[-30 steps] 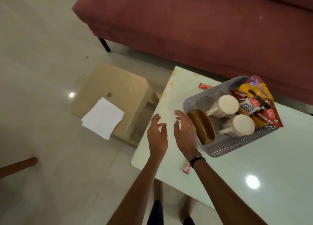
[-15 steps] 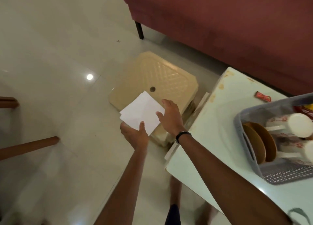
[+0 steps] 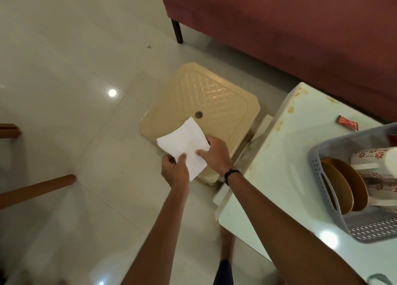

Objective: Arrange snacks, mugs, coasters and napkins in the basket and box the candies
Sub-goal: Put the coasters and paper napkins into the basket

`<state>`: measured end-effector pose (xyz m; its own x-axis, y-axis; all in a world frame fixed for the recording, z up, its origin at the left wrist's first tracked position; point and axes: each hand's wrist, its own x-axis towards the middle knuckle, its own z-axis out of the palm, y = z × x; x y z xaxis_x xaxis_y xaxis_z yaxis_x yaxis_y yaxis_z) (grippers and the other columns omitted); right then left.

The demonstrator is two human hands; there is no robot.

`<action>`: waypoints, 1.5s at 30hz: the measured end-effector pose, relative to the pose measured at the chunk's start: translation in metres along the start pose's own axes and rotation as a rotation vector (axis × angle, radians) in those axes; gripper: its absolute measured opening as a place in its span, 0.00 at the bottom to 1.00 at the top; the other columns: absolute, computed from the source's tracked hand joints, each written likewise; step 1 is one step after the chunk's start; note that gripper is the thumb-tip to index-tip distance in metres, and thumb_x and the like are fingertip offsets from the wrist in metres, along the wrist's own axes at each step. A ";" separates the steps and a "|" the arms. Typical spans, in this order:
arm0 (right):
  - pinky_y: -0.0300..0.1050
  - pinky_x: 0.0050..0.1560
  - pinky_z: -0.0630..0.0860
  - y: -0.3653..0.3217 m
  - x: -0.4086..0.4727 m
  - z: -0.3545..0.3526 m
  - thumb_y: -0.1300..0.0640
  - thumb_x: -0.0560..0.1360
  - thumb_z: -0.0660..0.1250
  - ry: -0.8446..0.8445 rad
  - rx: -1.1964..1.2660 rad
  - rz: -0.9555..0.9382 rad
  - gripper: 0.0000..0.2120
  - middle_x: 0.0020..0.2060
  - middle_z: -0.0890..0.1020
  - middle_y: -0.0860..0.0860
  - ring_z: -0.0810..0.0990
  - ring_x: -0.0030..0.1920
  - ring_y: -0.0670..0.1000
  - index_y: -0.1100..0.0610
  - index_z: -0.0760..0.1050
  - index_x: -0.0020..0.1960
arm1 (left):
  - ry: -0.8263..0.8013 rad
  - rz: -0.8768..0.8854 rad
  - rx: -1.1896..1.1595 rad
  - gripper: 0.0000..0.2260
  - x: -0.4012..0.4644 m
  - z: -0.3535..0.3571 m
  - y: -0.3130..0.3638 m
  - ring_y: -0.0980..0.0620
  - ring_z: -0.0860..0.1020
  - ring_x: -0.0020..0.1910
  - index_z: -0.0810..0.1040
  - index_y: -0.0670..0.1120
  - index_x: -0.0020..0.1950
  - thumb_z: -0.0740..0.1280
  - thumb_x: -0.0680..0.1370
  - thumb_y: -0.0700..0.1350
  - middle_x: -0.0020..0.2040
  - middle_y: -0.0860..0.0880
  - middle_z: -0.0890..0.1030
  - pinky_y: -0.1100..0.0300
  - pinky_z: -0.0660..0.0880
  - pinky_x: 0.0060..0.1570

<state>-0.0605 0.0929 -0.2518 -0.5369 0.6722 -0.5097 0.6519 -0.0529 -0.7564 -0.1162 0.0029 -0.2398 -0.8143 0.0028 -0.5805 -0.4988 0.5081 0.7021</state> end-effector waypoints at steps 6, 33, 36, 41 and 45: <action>0.33 0.37 0.72 0.012 -0.029 -0.038 0.59 0.72 0.70 0.070 0.231 0.023 0.13 0.47 0.79 0.51 0.78 0.48 0.52 0.60 0.74 0.55 | -0.106 0.182 0.101 0.06 -0.041 0.018 0.014 0.47 0.74 0.41 0.70 0.40 0.46 0.65 0.72 0.36 0.42 0.47 0.76 0.61 0.71 0.38; 0.48 0.44 0.77 0.192 -0.157 -0.268 0.59 0.74 0.65 0.722 -0.436 -0.106 0.07 0.48 0.81 0.58 0.80 0.48 0.58 0.62 0.76 0.50 | -0.378 0.644 0.412 0.03 -0.293 0.204 -0.064 0.50 0.81 0.41 0.78 0.43 0.44 0.67 0.71 0.40 0.42 0.48 0.82 0.59 0.79 0.41; 0.47 0.43 0.79 0.200 -0.155 -0.270 0.59 0.72 0.69 0.667 -0.500 -0.152 0.09 0.44 0.83 0.55 0.82 0.45 0.55 0.59 0.78 0.51 | -0.353 0.624 0.448 0.03 -0.288 0.217 -0.070 0.48 0.80 0.41 0.77 0.42 0.43 0.66 0.70 0.39 0.42 0.48 0.81 0.56 0.79 0.41; 0.42 0.30 0.78 0.208 -0.152 -0.269 0.64 0.66 0.75 0.626 -0.483 -0.210 0.09 0.36 0.83 0.56 0.82 0.33 0.56 0.61 0.78 0.45 | -0.343 0.605 0.473 0.06 -0.291 0.224 -0.081 0.49 0.80 0.45 0.76 0.44 0.48 0.67 0.71 0.40 0.47 0.47 0.81 0.62 0.75 0.43; 0.46 0.34 0.81 0.217 -0.149 -0.264 0.62 0.73 0.69 0.538 -0.483 -0.199 0.07 0.45 0.81 0.57 0.83 0.38 0.57 0.60 0.78 0.51 | -0.314 0.595 0.422 0.05 -0.295 0.222 -0.081 0.54 0.77 0.41 0.75 0.45 0.45 0.67 0.71 0.39 0.44 0.50 0.80 0.67 0.74 0.38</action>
<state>0.3027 0.1758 -0.2318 -0.4141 0.9100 -0.0177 0.7988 0.3540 -0.4865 0.2302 0.1521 -0.2173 -0.7556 0.5871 -0.2904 0.1996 0.6286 0.7517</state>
